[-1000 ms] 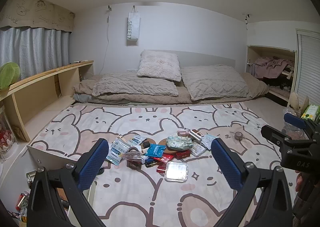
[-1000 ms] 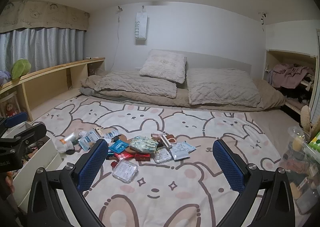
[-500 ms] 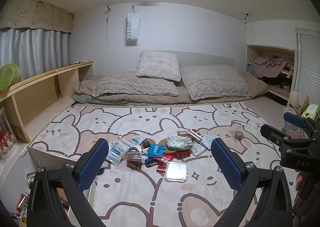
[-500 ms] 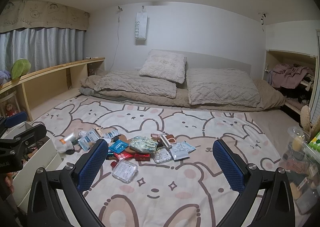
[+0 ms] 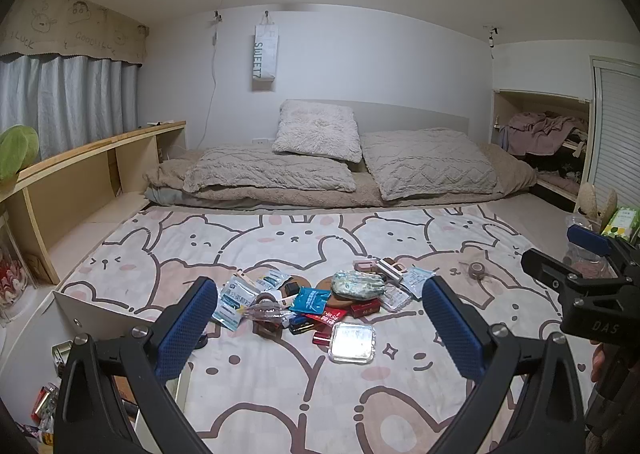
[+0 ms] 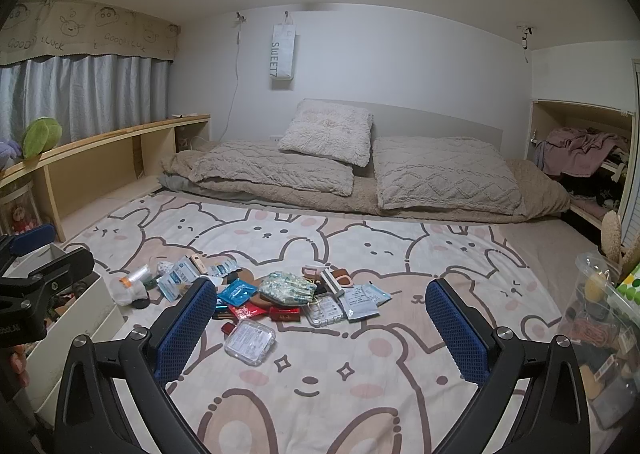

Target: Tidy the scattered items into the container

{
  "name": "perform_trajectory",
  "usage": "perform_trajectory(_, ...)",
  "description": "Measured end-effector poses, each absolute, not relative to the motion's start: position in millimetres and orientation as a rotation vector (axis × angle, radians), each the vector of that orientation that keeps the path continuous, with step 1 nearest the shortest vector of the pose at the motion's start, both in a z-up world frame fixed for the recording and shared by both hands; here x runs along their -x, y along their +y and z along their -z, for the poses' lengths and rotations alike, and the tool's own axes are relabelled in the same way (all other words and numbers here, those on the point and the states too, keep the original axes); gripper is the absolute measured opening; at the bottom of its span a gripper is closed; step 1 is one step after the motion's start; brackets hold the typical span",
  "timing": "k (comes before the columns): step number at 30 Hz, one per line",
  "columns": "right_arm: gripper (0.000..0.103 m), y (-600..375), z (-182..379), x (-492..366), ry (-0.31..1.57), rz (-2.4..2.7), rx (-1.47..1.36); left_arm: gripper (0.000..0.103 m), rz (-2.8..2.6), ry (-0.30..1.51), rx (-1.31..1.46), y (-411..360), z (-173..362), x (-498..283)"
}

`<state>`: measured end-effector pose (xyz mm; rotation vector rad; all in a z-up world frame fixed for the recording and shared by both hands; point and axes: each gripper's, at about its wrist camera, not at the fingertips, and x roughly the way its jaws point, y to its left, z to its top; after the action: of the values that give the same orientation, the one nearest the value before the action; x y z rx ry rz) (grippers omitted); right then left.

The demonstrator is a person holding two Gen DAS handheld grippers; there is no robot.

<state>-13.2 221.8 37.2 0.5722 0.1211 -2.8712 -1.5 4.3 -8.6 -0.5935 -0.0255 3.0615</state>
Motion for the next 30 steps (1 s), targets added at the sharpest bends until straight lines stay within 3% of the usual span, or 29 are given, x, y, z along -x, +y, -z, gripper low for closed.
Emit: perform_trajectory(30,0.103,230,-26,25,0.081,2.874,-0.625,0.103,-3.059,-0.046,0.683,0,27,20)
